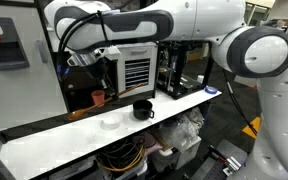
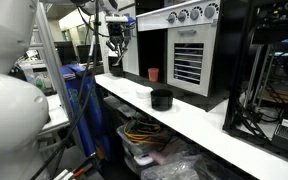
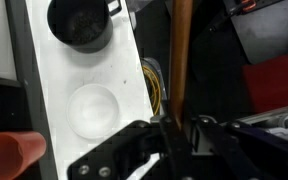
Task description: Put the cup on the cabinet then use the wooden spoon to mix in the black mug
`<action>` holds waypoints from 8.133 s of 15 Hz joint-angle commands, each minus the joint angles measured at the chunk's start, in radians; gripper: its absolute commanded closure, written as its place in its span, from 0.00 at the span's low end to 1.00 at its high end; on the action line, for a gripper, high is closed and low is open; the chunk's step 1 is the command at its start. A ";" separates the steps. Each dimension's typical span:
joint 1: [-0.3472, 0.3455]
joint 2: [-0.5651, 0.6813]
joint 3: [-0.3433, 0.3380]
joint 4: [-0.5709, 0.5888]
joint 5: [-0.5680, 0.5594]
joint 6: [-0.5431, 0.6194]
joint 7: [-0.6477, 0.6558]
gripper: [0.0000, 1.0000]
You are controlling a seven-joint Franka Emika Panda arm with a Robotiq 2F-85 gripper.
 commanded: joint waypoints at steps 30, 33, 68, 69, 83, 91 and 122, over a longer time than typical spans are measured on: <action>-0.171 -0.382 0.017 -0.472 -0.006 -0.418 -0.001 0.96; -0.189 -0.386 0.016 -0.494 -0.098 -0.416 -0.080 0.96; -0.198 -0.355 0.018 -0.469 -0.186 -0.419 -0.129 0.86; -0.198 -0.355 0.018 -0.469 -0.186 -0.419 -0.129 0.86; -0.206 -0.325 0.009 -0.465 -0.338 -0.405 -0.189 0.96; -0.194 -0.200 0.005 -0.446 -0.756 -0.351 -0.284 0.96; -0.130 -0.020 0.015 -0.444 -0.883 -0.213 -0.252 0.86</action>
